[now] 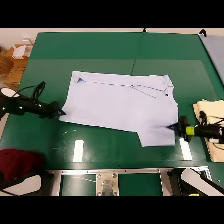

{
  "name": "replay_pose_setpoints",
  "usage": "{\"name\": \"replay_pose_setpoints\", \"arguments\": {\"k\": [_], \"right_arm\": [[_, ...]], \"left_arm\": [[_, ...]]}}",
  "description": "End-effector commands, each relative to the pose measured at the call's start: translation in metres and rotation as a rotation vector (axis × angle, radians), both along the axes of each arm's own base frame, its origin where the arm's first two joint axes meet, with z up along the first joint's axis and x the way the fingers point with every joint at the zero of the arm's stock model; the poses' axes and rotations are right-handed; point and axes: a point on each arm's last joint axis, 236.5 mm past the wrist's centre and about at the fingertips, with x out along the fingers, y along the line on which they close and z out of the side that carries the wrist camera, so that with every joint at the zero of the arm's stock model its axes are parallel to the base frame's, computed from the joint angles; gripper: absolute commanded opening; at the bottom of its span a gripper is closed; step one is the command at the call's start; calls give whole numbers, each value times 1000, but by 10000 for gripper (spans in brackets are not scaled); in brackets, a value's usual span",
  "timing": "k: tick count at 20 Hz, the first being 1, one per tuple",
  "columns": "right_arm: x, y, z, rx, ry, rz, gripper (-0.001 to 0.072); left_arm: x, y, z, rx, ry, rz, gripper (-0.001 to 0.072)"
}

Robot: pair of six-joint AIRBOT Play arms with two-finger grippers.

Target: Fold the shirts.

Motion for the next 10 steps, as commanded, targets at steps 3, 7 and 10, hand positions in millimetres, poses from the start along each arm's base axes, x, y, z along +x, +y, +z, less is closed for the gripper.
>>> {"name": "replay_pose_setpoints", "arguments": {"k": [3, 7, 10], "right_arm": [[58, -14, 149, -74, -342, 26, 17], [77, -10, 296, -211, -699, 42, 16], [68, 2, 409, -363, -954, 59, 17]], "left_arm": [[17, -4, 86, -14, -138, -86, 19], [36, -19, 229, -28, -505, -92, 19], [22, -26, 351, 39, -845, -111, 19]]}}
